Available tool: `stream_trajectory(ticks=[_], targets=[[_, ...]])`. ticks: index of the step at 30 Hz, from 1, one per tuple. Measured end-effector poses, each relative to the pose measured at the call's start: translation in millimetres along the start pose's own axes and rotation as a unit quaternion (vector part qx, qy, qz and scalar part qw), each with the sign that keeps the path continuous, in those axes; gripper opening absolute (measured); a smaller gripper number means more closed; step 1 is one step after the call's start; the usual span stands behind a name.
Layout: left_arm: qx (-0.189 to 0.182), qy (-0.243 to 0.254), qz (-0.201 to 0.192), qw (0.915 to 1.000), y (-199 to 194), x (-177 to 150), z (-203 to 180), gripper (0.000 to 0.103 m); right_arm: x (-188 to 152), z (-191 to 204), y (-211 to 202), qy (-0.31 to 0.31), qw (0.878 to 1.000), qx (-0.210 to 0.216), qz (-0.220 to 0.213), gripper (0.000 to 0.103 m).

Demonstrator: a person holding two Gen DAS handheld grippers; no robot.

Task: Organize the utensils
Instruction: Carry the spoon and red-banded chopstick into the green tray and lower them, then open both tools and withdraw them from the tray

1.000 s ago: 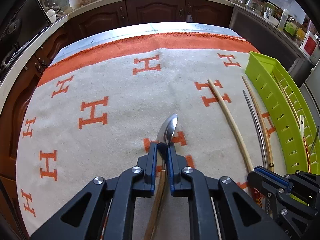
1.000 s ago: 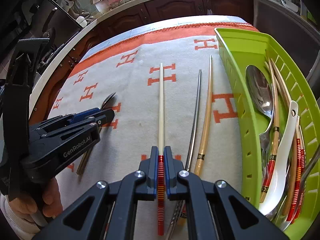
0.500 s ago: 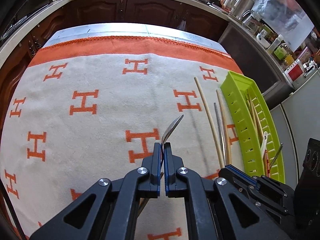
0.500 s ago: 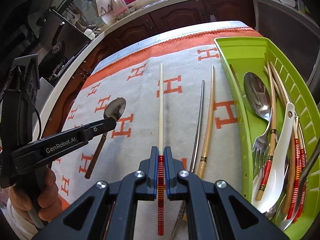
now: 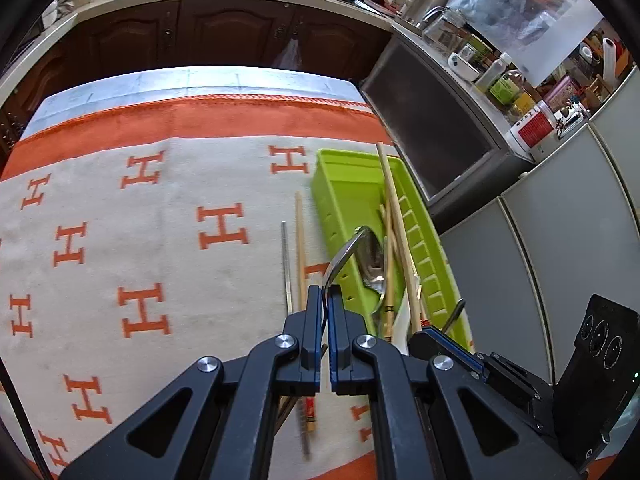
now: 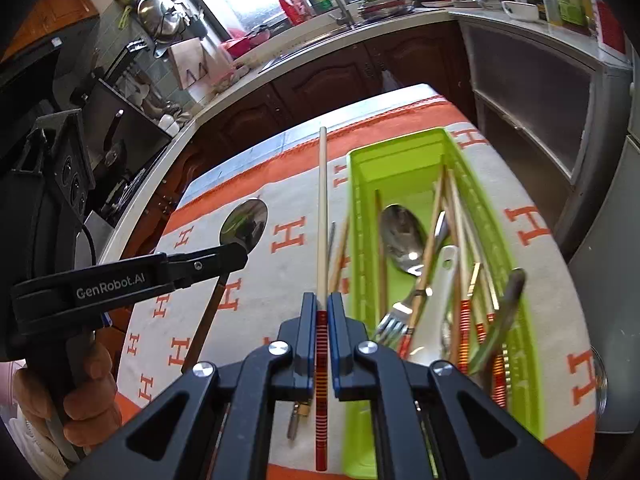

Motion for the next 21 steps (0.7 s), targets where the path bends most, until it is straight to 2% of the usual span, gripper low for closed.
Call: stream_trajectory(ticks=[7, 12, 16, 17, 21], targets=[[-0.023, -0.049, 0.042, 0.9976, 44, 2, -44, 0.000, 17, -56, -9, 0.006, 0.999, -0.050, -0.007, 0.005], [-0.017, -0.098, 0.066, 0.9929, 76, -3, -50, 0.001, 11, -70, -2, -0.004, 0.998, -0.061, 0.010, 0.005], [0.000, -0.097, 0.066, 0.9931, 93, -5, -52, 0.002, 6, -72, 4, -0.018, 0.997, -0.066, 0.021, 0.006], [0.004, -0.089, 0.063, 0.9940, 94, -5, -53, 0.003, 5, -72, 5, -0.021, 0.997, -0.068, 0.023, 0.006], [0.014, -0.058, 0.049, 0.9970, 92, -2, -56, 0.025, 5, -74, 6, -0.016, 0.997, -0.071, 0.023, 0.006]])
Point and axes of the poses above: each gripper's, at about its wrist camera, not at the fingertips, and y roughly the way its jaws point, z to its left, x to its top, the point moved 7 cm from there along y, roughly the way its jaws point, and after that the axes turned 15 degrees about -z, right-handed, at the moved point
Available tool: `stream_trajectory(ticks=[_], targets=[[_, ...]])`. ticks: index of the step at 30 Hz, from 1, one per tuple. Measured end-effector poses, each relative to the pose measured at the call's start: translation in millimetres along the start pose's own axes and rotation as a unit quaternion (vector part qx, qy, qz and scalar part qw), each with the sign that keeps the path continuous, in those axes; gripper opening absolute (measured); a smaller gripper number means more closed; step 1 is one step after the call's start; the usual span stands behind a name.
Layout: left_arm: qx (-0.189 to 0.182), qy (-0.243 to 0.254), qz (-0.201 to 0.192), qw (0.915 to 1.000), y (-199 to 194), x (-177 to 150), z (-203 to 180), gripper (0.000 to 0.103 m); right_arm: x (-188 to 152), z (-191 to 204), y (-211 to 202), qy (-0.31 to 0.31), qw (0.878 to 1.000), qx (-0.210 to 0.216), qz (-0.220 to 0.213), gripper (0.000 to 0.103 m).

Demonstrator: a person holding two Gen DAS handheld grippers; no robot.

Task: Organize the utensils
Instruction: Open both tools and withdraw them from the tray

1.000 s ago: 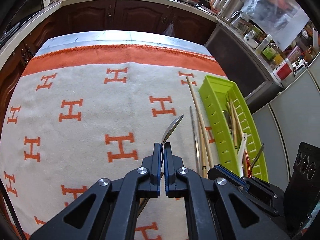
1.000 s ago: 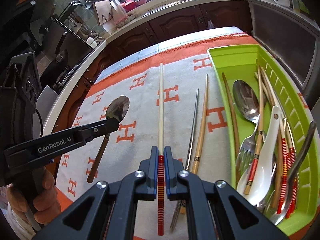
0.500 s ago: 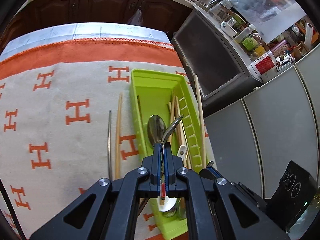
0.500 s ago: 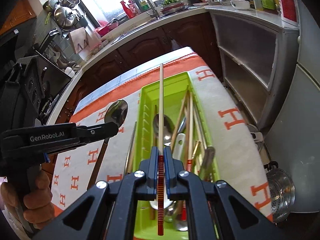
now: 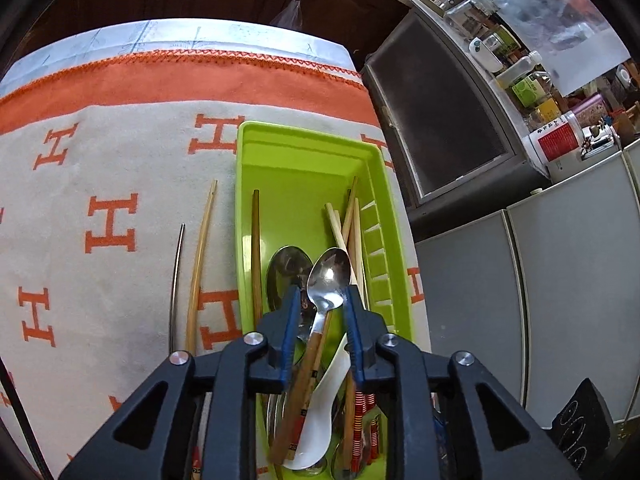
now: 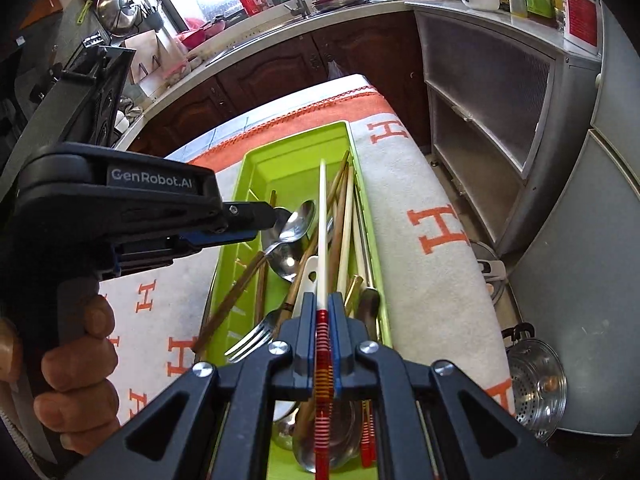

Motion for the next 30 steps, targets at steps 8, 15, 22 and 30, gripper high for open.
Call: stream_trajectory(ticks=[8, 15, 22, 30], targets=[[0.015, 0.044, -0.023, 0.9986, -31, 5, 11, 0.032, 0, 2, -3, 0.005, 1.000, 0.005, -0.004, 0.006], [0.041, 0.068, -0.024, 0.9966, -54, 0, 40, 0.047, -2, 14, -9, 0.009, 1.000, 0.022, -0.002, 0.006], [0.073, 0.099, -0.042, 0.9916, -82, -10, 71, 0.047, -6, 34, -14, 0.008, 0.999, 0.046, 0.005, 0.006], [0.120, 0.128, -0.083, 0.9810, -111, -19, 100, 0.048, -16, 64, -18, 0.004, 0.997, 0.076, 0.017, 0.006]])
Point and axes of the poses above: each gripper's, at about its wrist camera, not at the fingertips, and y roughly the way its jaws point, z to its left, x to its top, the point moved 7 cm from there along y, roughly the way its jaws point, and after that the axes turned 15 degrees about -z, right-handed, at the moved point
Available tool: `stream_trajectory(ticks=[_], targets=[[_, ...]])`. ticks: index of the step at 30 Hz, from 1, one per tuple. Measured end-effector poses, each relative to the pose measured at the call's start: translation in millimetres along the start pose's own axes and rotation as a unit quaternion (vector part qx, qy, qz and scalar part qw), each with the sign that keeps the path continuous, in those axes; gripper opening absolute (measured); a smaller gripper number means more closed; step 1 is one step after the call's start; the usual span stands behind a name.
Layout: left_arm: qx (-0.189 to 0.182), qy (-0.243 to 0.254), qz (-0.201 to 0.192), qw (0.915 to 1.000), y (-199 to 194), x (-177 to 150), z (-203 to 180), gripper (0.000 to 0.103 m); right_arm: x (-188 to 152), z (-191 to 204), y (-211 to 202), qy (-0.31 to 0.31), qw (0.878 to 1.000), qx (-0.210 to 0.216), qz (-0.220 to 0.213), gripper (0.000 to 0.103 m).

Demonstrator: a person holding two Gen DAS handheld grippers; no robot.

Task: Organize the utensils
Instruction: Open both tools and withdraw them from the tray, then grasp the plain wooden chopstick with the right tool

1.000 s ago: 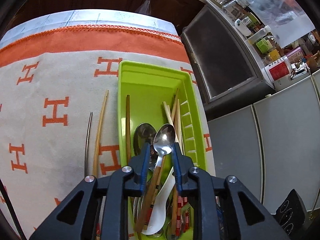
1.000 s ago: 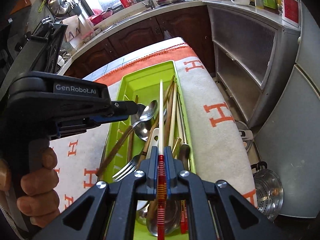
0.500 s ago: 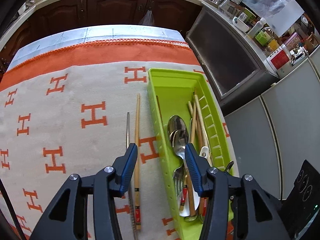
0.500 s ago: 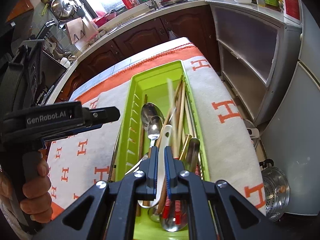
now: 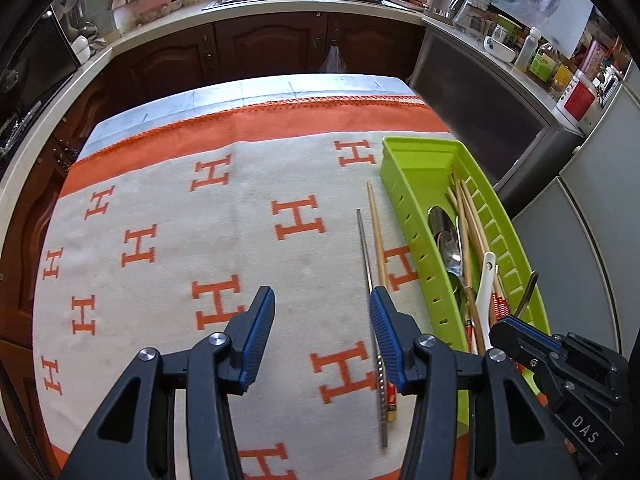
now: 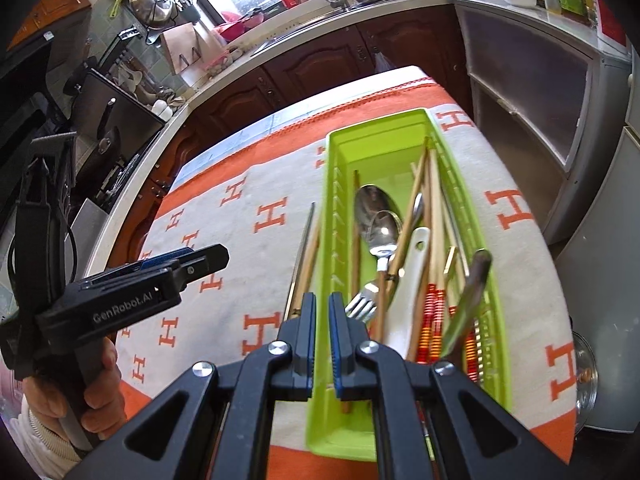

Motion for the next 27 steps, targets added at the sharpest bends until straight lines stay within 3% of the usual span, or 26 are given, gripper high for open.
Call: stream_trajectory(ticks=[4, 9, 15, 27], targets=[[0.024, 0.010, -0.015, 0.9996, -7, -7, 15, 0.054, -7, 14, 4, -0.006, 1.000, 0.006, 0.011, 0.006], [0.048, 0.028, -0.030, 0.9980, -11, -19, 30, 0.055, -20, 30, 12, -0.015, 0.999, 0.005, 0.033, 0.006], [0.052, 0.020, -0.033, 0.9979, -12, -32, 49, 0.057, -31, 39, 27, -0.010, 0.998, -0.008, 0.060, 0.006], [0.037, -0.020, -0.033, 0.9986, -10, -48, 84, 0.057, -45, 44, 62, -0.022, 0.991, -0.094, 0.096, 0.006]])
Point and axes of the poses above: each gripper's, at about its wrist camera, not at the fingertips, and y roughly the way its jaws point, z to its left, x to its top, the point moved 7 cm from there along y, roughly the way its jaws point, and after that the axes turned 15 degrees about -z, right-handed, at the moved point
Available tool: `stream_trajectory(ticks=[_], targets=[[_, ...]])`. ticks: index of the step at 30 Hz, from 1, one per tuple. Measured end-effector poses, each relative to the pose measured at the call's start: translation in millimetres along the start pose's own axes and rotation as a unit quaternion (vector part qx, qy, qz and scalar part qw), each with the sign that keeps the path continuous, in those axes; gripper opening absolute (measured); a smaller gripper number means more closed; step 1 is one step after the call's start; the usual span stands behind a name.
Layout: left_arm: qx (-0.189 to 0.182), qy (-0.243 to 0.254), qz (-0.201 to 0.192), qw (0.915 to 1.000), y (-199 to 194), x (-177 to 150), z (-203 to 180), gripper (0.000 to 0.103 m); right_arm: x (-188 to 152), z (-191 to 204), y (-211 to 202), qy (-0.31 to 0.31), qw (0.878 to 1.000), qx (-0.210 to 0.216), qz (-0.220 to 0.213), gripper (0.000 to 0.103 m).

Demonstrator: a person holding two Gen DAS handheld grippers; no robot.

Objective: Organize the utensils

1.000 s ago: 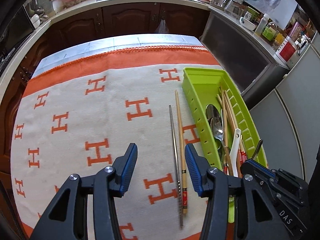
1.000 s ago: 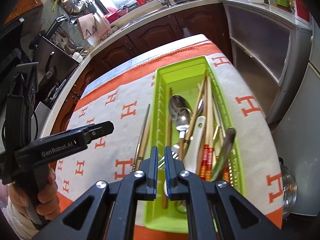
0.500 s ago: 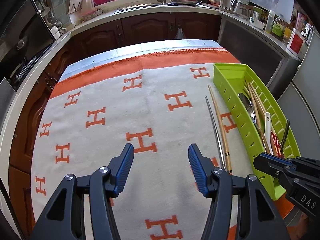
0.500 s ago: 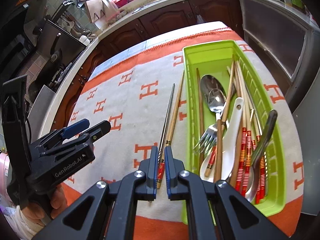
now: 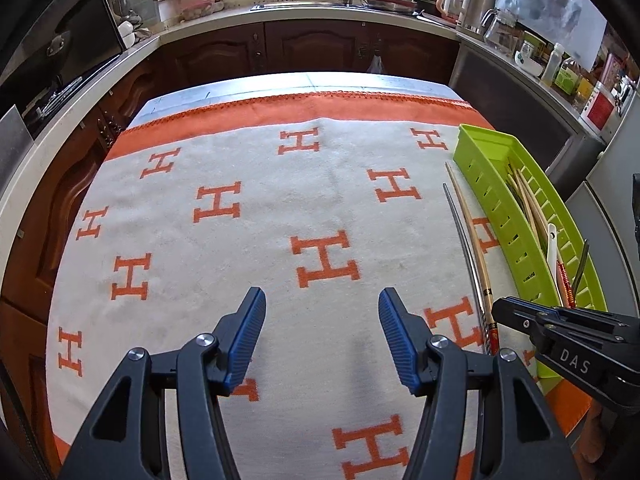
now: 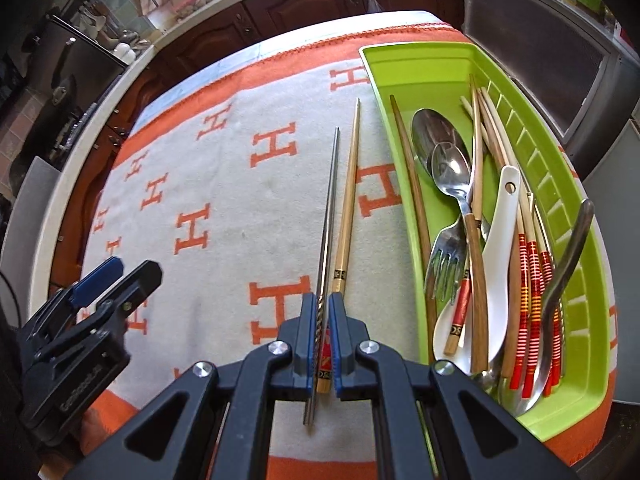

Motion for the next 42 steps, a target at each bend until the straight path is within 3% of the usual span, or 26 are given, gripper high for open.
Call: stream_trajectory(ticks=[8, 14, 18, 27, 30, 38, 42], targets=[[-0.010, -0.020, 0.004, 0.9997, 5, -5, 14, 0.057, 3, 2, 14, -0.044, 0.995, -0.092, 0.004, 0.006], [-0.016, -0.030, 0.004, 0.9994, 7, -7, 21, 0.057, 2, 12, 27, -0.077, 0.990, -0.118, 0.025, 0.009], [-0.017, -0.036, 0.004, 0.9992, 9, -8, 25, 0.057, 5, 12, 30, -0.066, 0.992, -0.105, 0.028, 0.009], [-0.033, -0.041, 0.001, 0.9986, 7, -7, 23, 0.058, -8, 44, 30, -0.081, 0.996, -0.023, 0.020, 0.006], [-0.042, -0.041, -0.001, 0.9983, 5, -6, 17, 0.065, -10, 46, 27, -0.070, 0.997, -0.003, 0.016, 0.006], [-0.077, -0.048, 0.010, 0.9958, 15, -8, -10, 0.067, -1, 34, 6, -0.045, 0.999, 0.012, -0.021, 0.006], [-0.079, -0.025, 0.010, 0.9965, 22, -11, -31, 0.067, 10, 21, -10, -0.032, 0.998, 0.016, -0.047, 0.006]])
Point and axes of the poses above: each gripper's, at about its wrist camera, not at the fingertips, and y roughly the way its jaws point, z to its left, x to its top, the point moved 7 cm from there along y, roughly the way its jaws point, and after that the axes turned 15 degrees about -z, right-handed, at the moved point
